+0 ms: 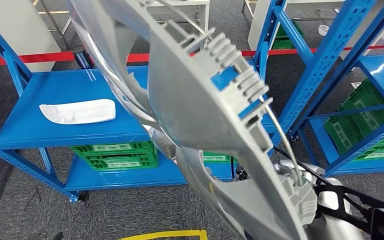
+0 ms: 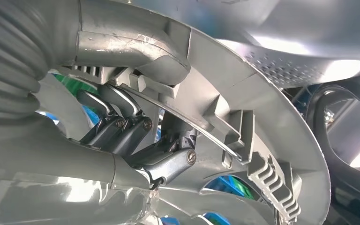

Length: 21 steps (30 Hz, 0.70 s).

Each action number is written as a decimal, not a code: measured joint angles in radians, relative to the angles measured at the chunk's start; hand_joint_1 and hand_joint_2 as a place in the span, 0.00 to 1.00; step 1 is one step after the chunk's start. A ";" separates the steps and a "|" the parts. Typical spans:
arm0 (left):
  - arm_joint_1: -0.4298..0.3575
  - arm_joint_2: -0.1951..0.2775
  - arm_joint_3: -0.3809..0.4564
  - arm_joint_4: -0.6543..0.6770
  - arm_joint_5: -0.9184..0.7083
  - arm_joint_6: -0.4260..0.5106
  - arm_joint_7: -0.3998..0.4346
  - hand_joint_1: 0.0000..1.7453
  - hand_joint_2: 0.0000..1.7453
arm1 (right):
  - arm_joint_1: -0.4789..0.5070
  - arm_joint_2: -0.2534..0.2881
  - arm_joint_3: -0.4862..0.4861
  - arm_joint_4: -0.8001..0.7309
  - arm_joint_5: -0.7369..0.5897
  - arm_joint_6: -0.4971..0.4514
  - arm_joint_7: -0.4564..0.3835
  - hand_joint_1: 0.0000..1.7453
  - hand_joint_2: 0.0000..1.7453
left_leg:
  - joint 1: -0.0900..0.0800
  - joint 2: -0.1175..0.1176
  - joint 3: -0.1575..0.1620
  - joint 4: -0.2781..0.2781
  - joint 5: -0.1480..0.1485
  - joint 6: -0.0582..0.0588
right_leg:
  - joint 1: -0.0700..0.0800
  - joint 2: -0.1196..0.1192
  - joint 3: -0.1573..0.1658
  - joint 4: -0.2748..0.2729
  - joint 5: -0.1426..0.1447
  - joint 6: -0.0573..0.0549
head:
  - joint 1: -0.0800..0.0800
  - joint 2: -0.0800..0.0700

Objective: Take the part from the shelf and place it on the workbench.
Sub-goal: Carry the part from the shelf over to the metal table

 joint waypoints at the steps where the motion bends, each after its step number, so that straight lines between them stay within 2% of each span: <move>1: 0.006 -0.001 0.002 -0.011 -0.006 -0.006 0.001 0.00 1.00 | 0.005 0.002 0.000 -0.004 0.011 -0.003 -0.003 0.98 1.00 | 0.003 -0.001 -0.003 0.002 0.000 -0.007 | -0.001 -0.001 -0.007 0.000 0.007 -0.008 | 0.001 0.000; 2: 0.013 -0.003 0.006 -0.022 -0.016 -0.013 0.001 0.00 1.00 | 0.010 0.004 -0.001 -0.006 0.023 -0.007 -0.008 0.98 1.00 | 0.006 -0.002 -0.009 0.013 -0.016 -0.014 | -0.003 -0.002 -0.014 0.001 0.015 -0.018 | 0.000 0.000; 3: 0.018 -0.005 0.011 -0.033 -0.026 -0.021 -0.002 0.00 1.00 | 0.013 0.006 -0.001 -0.009 0.038 -0.012 -0.012 0.98 1.00 | 0.008 -0.003 -0.018 0.040 -0.050 -0.021 | -0.005 -0.003 -0.022 0.000 0.026 -0.026 | -0.001 0.000; 4: 0.022 -0.007 0.018 -0.043 -0.037 -0.030 -0.005 0.00 1.00 | 0.014 0.008 0.000 -0.011 0.055 -0.020 -0.015 0.98 1.00 | 0.012 -0.004 -0.033 0.088 -0.100 -0.028 | -0.007 -0.004 -0.031 0.000 0.037 -0.032 | -0.001 0.000; 5: 0.024 -0.009 0.025 -0.053 -0.047 -0.038 -0.008 0.00 1.00 | 0.015 0.008 0.000 -0.012 0.072 -0.030 -0.017 0.98 1.00 | 0.014 -0.004 -0.049 0.152 -0.154 -0.034 | -0.006 -0.005 -0.043 0.000 0.048 -0.035 | -0.002 0.000; 6: 0.025 -0.011 0.032 -0.061 -0.054 -0.045 -0.011 0.00 1.00 | 0.016 0.008 0.001 -0.013 0.085 -0.038 -0.017 0.98 1.00 | 0.017 -0.004 -0.063 0.219 -0.194 -0.038 | -0.006 -0.005 -0.056 0.001 0.060 -0.036 | -0.003 0.000; 7: 0.025 -0.013 0.038 -0.068 -0.060 -0.050 -0.013 0.00 1.00 | 0.017 0.008 0.001 -0.013 0.094 -0.044 -0.017 0.98 1.00 | 0.018 -0.004 -0.069 0.272 -0.213 -0.041 | -0.005 -0.004 -0.070 0.002 0.073 -0.035 | -0.003 0.000; 8: 0.026 -0.015 0.042 -0.073 -0.064 -0.054 -0.016 0.00 1.00 | 0.018 0.008 0.002 -0.013 0.098 -0.048 -0.015 0.98 1.00 | 0.020 -0.004 -0.059 0.294 -0.209 -0.042 | -0.005 -0.004 -0.086 0.003 0.084 -0.033 | -0.003 0.000; 9: 0.025 -0.017 0.045 -0.077 -0.067 -0.057 -0.019 0.00 1.00 | 0.018 0.008 0.003 -0.013 0.100 -0.051 -0.014 0.98 1.00 | 0.020 -0.004 -0.032 0.281 -0.188 -0.042 | -0.005 -0.004 -0.101 0.004 0.096 -0.030 | -0.003 0.000; 10: 0.024 -0.019 0.047 -0.080 -0.070 -0.060 -0.023 0.00 1.00 | 0.018 0.008 0.004 -0.013 0.102 -0.053 -0.012 0.98 1.00 | 0.021 -0.005 0.015 0.232 -0.162 -0.039 | -0.005 -0.004 -0.113 0.004 0.106 -0.027 | -0.003 0.000; 12: 0.022 -0.021 0.049 -0.086 -0.075 -0.063 -0.031 0.00 1.00 | 0.016 0.008 0.006 -0.013 0.106 -0.058 -0.009 0.98 1.00 | 0.017 -0.008 0.129 0.080 -0.153 -0.028 | -0.005 -0.004 -0.129 0.005 0.125 -0.018 | -0.002 0.000; 13: 0.020 -0.022 0.049 -0.089 -0.078 -0.064 -0.035 0.00 1.00 | 0.015 0.007 0.007 -0.013 0.108 -0.061 -0.009 0.98 1.00 | 0.014 -0.010 0.166 0.023 -0.160 -0.020 | -0.004 -0.006 -0.132 0.003 0.133 -0.012 | -0.001 0.000; 14: 0.019 -0.023 0.050 -0.091 -0.079 -0.065 -0.037 0.00 1.00 | 0.013 0.007 0.007 -0.012 0.109 -0.064 -0.009 0.98 1.00 | 0.009 -0.011 0.184 -0.011 -0.169 -0.013 | -0.004 -0.007 -0.133 0.002 0.142 -0.005 | -0.001 0.000; 16: 0.018 -0.025 0.053 -0.094 -0.081 -0.064 -0.039 0.00 1.00 | 0.011 0.005 0.008 -0.011 0.109 -0.067 -0.011 0.98 1.00 | 0.005 -0.010 0.178 -0.023 -0.156 0.004 | -0.006 -0.009 -0.135 -0.003 0.157 0.007 | -0.001 0.000; 17: 0.017 -0.027 0.055 -0.095 -0.082 -0.063 -0.039 0.00 1.00 | 0.011 0.004 0.008 -0.010 0.109 -0.067 -0.013 0.98 1.00 | 0.006 -0.007 0.172 -0.029 -0.145 0.013 | -0.006 -0.008 -0.141 0.002 0.150 0.009 | -0.001 0.000; 18: 0.016 -0.029 0.056 -0.096 -0.082 -0.063 -0.039 0.00 1.00 | 0.010 0.003 0.008 -0.009 0.108 -0.068 -0.013 0.98 1.00 | 0.007 -0.005 0.164 -0.035 -0.129 0.022 | -0.006 -0.007 -0.151 0.022 0.127 0.006 | 0.000 0.000; 19: 0.016 -0.032 0.057 -0.097 -0.082 -0.062 -0.039 0.00 1.00 | 0.010 0.001 0.008 -0.008 0.108 -0.068 -0.014 0.98 1.00 | 0.009 -0.002 0.152 -0.040 -0.113 0.029 | -0.006 -0.006 -0.167 0.062 0.086 0.000 | 0.002 0.000; 21: 0.015 -0.035 0.058 -0.098 -0.082 -0.062 -0.039 0.00 1.00 | 0.011 -0.002 0.008 -0.006 0.108 -0.068 -0.014 0.98 1.00 | 0.006 -0.001 0.120 -0.039 -0.084 0.035 | -0.006 -0.005 -0.202 0.188 -0.006 -0.009 | 0.004 0.000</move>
